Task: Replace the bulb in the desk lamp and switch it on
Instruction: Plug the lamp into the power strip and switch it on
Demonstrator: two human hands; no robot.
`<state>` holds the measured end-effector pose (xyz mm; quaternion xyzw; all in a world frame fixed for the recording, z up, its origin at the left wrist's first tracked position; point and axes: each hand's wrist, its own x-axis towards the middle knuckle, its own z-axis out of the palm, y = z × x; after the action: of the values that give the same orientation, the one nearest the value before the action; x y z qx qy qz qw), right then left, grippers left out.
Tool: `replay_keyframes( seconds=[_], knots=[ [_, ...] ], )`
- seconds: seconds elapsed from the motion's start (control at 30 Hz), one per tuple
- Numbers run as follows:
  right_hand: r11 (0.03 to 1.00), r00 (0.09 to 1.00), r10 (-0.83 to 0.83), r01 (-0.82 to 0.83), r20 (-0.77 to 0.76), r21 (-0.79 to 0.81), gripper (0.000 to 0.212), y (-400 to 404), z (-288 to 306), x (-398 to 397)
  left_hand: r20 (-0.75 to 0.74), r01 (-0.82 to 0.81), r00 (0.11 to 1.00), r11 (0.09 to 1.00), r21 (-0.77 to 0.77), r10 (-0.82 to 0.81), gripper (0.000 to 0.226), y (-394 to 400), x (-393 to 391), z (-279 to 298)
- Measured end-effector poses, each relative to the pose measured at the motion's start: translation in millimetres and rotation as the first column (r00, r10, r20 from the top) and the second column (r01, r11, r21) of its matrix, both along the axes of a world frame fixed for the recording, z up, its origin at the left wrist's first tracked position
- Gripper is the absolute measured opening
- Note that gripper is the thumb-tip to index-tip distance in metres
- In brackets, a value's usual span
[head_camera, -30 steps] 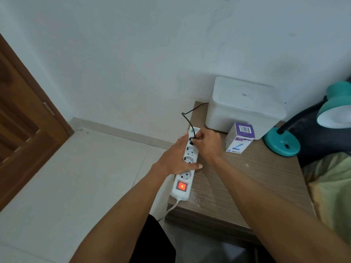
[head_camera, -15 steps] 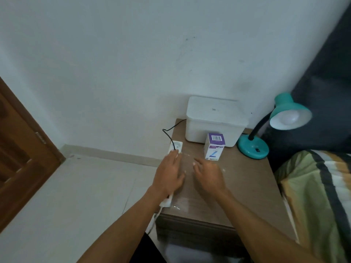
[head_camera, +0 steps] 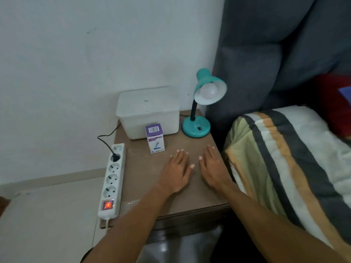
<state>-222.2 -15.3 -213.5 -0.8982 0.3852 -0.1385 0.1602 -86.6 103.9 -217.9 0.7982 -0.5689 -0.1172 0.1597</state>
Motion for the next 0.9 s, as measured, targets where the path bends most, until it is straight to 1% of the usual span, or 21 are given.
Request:
replay_keyframes(
  seconds=[0.1,0.2,0.3,0.43,0.5,0.67,0.77,0.9],
  knots=[
    [1.000,1.000,-0.008,0.008,0.002,0.015,0.056,-21.7,-5.7,0.7,-0.007,-0.002,1.000,1.000,0.006,0.002,0.065,-28.5,-2.8,-9.3],
    [1.000,0.999,0.013,-0.013,-0.037,0.000,0.057,-40.9,-13.4,6.4,0.007,0.018,1.000,1.000,-0.024,-0.018,0.066,-56.2,1.6,-18.5],
    [1.000,0.999,0.027,-0.026,-0.039,0.008,0.057,-57.0,-17.5,17.5,0.012,0.023,1.000,0.998,-0.057,-0.022,0.070,-80.4,16.1,-25.2],
    [0.998,0.997,0.062,-0.061,-0.041,0.012,0.058,-79.9,-27.5,39.0,0.032,-0.015,0.999,0.994,-0.106,0.018,0.074,-102.8,42.1,-34.0],
    [0.997,0.996,0.076,-0.075,-0.042,0.008,0.059,-89.8,-31.0,48.3,0.038,-0.009,0.999,0.995,-0.096,0.013,0.072,-109.2,48.9,-37.2],
    [0.997,0.997,0.073,-0.073,0.005,0.001,0.060,-106.2,-37.9,65.4,0.077,0.076,0.995,0.994,-0.082,-0.070,0.067,-114.8,51.7,-41.1],
    [0.997,0.997,0.080,-0.080,0.001,-0.009,0.061,-107.0,-43.4,68.7,0.073,0.083,0.994,0.994,-0.073,-0.078,0.065,-116.0,54.9,-43.7],
    [0.996,0.996,0.084,-0.083,0.018,-0.044,0.060,-108.1,-47.0,70.3,0.069,0.093,0.994,0.991,-0.100,-0.086,0.064,-117.1,55.1,-45.7]
  ],
)
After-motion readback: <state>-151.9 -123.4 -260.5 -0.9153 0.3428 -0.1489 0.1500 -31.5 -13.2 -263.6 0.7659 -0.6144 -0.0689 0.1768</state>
